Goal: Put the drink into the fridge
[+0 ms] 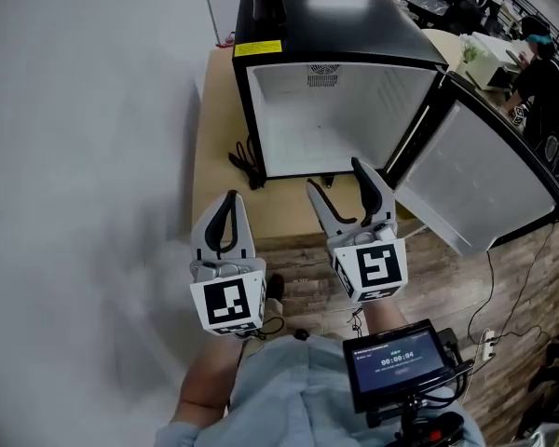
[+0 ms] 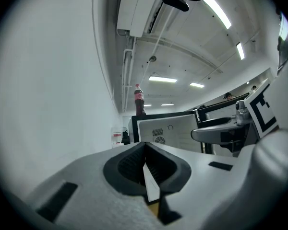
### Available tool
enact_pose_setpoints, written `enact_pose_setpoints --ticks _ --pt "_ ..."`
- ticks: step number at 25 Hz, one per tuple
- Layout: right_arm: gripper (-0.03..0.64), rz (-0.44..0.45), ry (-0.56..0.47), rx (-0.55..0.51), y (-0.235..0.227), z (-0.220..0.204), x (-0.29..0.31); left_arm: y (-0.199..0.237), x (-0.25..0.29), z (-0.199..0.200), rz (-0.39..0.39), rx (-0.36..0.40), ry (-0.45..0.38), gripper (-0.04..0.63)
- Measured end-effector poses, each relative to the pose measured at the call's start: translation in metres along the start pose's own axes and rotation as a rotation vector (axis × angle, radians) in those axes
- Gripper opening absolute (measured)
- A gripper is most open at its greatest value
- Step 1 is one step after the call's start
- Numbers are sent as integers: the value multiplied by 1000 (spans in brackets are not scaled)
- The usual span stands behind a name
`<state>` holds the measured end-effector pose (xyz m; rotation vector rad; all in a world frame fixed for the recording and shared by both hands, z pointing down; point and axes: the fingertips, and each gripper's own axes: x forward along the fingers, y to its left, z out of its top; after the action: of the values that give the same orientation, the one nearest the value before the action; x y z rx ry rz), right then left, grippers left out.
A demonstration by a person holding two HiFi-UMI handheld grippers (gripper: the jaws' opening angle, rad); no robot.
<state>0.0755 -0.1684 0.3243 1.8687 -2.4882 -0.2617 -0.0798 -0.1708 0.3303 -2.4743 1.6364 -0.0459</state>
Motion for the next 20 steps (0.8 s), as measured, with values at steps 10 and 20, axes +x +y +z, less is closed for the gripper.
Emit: enact_pose_setpoints --ticks 10,20 --pt "333 5 -76 3 -23 60 64 43 81 32 -40 12 -35 9" --pt "353 45 -137 -12 -42 148 148 94 155 86 -55 -19 -92 9"
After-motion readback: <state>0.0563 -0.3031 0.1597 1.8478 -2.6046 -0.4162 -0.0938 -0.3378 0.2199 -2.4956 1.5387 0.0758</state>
